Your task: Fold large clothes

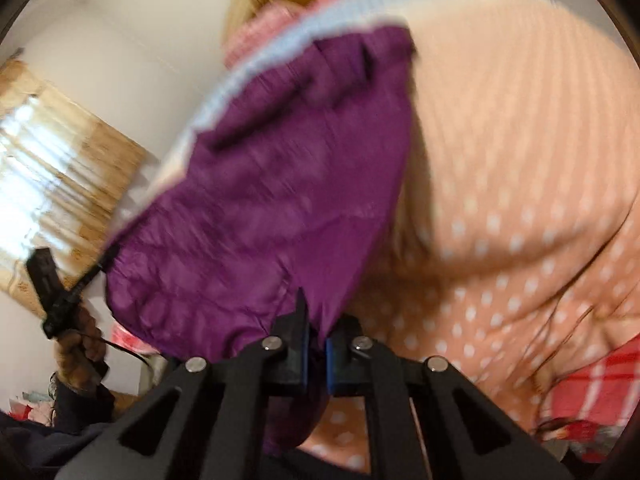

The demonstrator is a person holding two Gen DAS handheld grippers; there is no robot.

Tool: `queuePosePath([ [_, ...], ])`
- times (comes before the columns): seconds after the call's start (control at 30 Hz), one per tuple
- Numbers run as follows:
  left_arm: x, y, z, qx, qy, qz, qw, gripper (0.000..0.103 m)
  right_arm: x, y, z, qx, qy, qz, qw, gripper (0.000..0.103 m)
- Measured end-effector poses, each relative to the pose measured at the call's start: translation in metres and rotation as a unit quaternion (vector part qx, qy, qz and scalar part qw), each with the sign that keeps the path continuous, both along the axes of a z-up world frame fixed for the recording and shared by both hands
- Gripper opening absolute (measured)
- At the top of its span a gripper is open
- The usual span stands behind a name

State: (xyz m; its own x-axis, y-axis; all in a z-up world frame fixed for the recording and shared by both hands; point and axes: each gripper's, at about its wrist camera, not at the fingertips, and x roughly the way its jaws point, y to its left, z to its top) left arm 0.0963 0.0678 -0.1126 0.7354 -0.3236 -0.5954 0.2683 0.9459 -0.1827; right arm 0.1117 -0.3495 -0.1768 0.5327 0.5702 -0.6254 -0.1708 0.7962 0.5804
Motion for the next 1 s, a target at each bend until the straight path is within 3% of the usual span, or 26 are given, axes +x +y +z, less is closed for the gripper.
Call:
queuePosePath([
  [0.2, -0.011, 0.001, 0.053, -0.052, -0.038, -0.024, 0.9977, 0.003, -0.008, -0.016, 0.083, 0.041, -0.092, -0.004, 0.995, 0.007],
  [0.37, 0.027, 0.01, 0.074, -0.034, -0.07, -0.016, 0.9968, 0.003, 0.041, -0.023, 0.124, 0.053, -0.134, -0.024, 0.989, 0.007],
  [0.57, 0.144, 0.026, 0.057, -0.016, -0.065, 0.027, 0.9974, 0.003, 0.144, -0.015, 0.139, 0.06, -0.138, -0.051, 0.987, 0.007],
  [0.67, 0.205, 0.035, 0.047, -0.042, -0.047, 0.047, 0.9969, 0.007, 0.189, -0.014, 0.14, 0.048, -0.133, -0.079, 0.987, 0.007],
  [0.83, 0.265, 0.043, 0.033, -0.061, -0.02, 0.076, 0.995, 0.013, 0.252, -0.022, 0.119, 0.034, -0.112, -0.122, 0.986, 0.007],
  [0.93, 0.275, 0.05, 0.027, -0.086, -0.017, 0.094, 0.9917, 0.026, 0.284, -0.028, 0.099, 0.034, -0.101, -0.144, 0.984, 0.012],
  [0.97, 0.276, 0.052, 0.027, -0.092, -0.019, 0.101, 0.9904, 0.043, 0.293, -0.029, 0.093, 0.035, -0.096, -0.146, 0.984, 0.013],
  [1.0, 0.277, 0.056, 0.026, -0.085, -0.027, 0.128, 0.9878, 0.073, 0.303, -0.031, 0.087, 0.03, -0.091, -0.161, 0.982, 0.023],
])
